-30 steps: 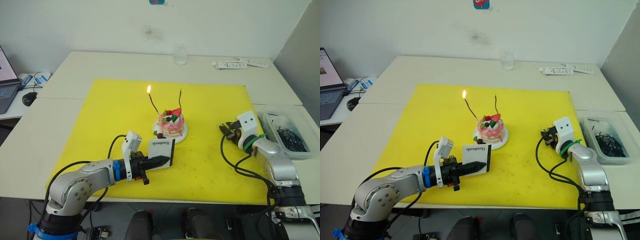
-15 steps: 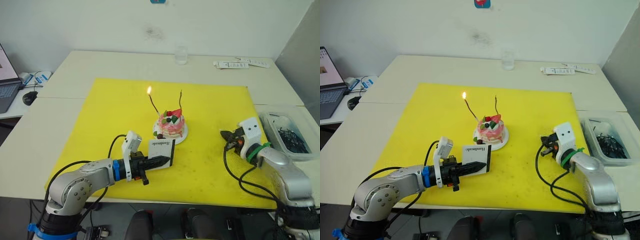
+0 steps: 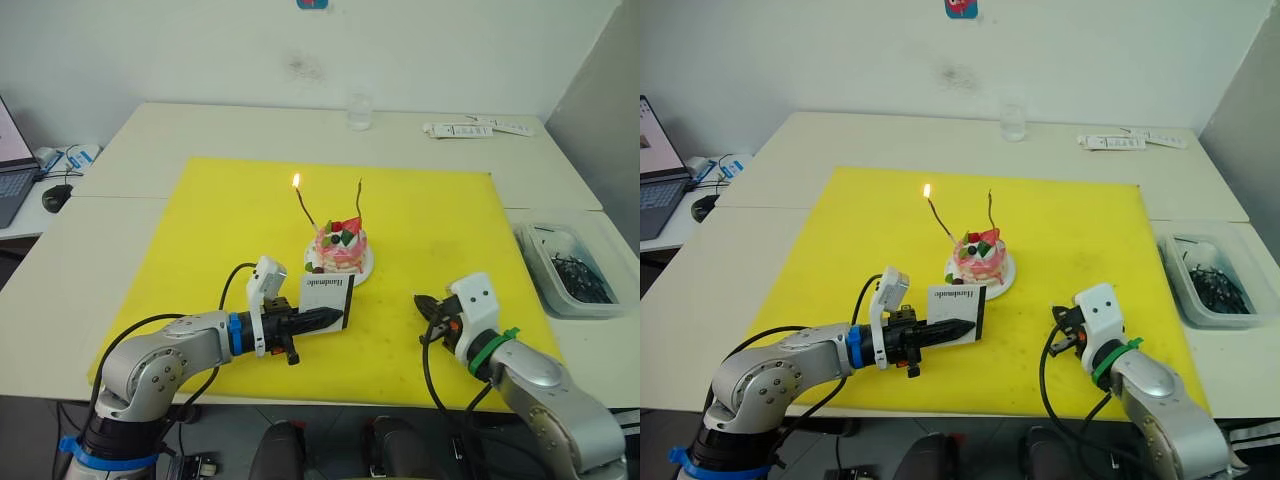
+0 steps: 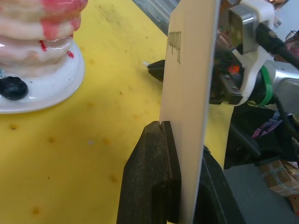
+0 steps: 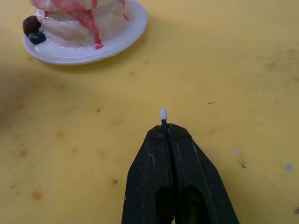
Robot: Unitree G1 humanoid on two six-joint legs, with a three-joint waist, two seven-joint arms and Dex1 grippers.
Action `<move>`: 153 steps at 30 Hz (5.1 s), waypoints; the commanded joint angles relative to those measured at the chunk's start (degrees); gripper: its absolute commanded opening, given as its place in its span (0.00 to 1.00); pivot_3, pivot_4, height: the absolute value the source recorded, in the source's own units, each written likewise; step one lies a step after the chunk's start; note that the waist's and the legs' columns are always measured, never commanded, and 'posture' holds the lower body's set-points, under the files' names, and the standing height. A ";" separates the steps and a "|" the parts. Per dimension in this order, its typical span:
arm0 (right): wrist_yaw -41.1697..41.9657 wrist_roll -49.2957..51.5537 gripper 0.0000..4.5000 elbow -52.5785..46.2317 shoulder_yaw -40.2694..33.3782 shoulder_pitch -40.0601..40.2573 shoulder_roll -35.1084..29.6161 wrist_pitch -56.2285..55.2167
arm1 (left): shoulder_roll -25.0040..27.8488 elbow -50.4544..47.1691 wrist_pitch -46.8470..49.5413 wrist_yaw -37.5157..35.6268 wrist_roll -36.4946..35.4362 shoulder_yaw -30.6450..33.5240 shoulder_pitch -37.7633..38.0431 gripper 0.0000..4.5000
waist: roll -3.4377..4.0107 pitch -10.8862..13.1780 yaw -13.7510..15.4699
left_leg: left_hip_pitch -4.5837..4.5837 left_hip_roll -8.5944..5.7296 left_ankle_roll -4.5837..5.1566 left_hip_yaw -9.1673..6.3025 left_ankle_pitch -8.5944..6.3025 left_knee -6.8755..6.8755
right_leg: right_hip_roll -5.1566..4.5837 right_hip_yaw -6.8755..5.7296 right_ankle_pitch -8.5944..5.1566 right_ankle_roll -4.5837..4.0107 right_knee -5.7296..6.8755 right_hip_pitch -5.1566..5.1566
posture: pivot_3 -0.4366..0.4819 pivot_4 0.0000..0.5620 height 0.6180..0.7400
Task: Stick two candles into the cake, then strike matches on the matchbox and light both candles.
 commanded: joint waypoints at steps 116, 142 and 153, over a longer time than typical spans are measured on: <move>21.21 -10.43 0.01 -3.02 20.60 -26.10 -23.72 -8.75 | -10.63 1.51 0.71 4.61 -0.30 -2.60 -8.98 0.00 | -0.28 -0.18 0.14 | 0.01 -0.04 0.00 -0.08 0.00 0.04 | 0.05 -0.06 0.00 0.00 0.01 0.04 | 0.48 0.27 1.00; 29.65 -5.81 0.01 -4.25 9.61 -24.44 -26.49 -9.84 | 4.15 -2.50 5.47 6.10 -15.86 10.96 -8.16 0.00 | -0.40 -0.04 0.13 | 0.05 0.00 -0.02 -0.07 0.02 0.09 | -0.07 -0.07 0.02 0.02 0.06 0.08 | 0.48 0.27 1.00; 27.06 -5.84 0.01 -6.18 7.35 -24.85 -23.17 -11.32 | -1.31 6.74 11.89 10.96 -23.20 7.91 -8.42 0.00 | -0.40 -0.04 0.18 | 0.00 0.00 -0.02 -0.09 0.02 0.06 | -0.05 -0.08 0.01 0.02 0.04 0.05 | 0.48 0.27 1.00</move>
